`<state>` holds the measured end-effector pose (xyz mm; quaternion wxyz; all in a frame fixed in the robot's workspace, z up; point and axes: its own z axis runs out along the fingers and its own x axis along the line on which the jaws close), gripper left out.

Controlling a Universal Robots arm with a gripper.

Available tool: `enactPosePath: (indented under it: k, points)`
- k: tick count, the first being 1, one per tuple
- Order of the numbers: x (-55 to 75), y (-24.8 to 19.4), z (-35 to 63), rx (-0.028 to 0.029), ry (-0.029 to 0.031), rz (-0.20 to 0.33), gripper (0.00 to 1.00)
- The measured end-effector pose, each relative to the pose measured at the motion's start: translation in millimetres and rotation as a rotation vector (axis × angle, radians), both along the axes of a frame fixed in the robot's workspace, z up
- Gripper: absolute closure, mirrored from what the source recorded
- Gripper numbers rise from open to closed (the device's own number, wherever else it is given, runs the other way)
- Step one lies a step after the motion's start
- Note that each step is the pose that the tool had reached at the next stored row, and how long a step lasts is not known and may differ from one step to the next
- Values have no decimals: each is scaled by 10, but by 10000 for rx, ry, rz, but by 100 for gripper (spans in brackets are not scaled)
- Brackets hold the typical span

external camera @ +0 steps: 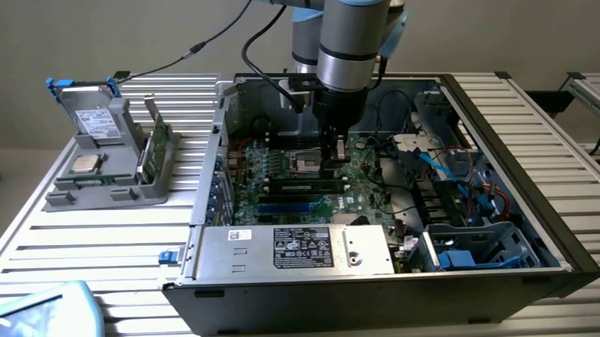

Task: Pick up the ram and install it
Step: 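Press down the ram until it locks into place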

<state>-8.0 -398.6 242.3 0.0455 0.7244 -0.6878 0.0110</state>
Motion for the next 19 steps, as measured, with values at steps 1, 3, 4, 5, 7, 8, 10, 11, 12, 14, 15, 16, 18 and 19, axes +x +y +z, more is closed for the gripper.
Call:
enactPosePath:
  k: [1, 3, 4, 5, 7, 8, 10, 11, 12, 14, 15, 16, 18, 19]
  points:
    - [0, 0, -6, 5, 0, -1, 89]
    - [0, 0, -19, 11, 0, -1, 89]
    - [0, 0, -27, 14, 0, 0, 89]
    - [0, 0, -35, 19, 0, 0, 89]
    - [1, 0, -48, 24, 0, 0, 89]
    - [6, 0, -52, 24, 1, 2, 89]
    - [17, 0, -59, 24, 0, 0, 89]
    - [21, 0, -64, 24, 0, 0, 89]
    - [23, 0, -69, 25, 0, 0, 89]
    - [24, 0, -81, 25, 0, -1, 89]
    - [24, 0, -87, 24, 0, -1, 89]
    - [25, 0, -93, 24, 0, 0, 89]
    - [25, 0, -106, 26, -1, 0, 89]
    - [25, 0, -112, 25, 0, 0, 89]
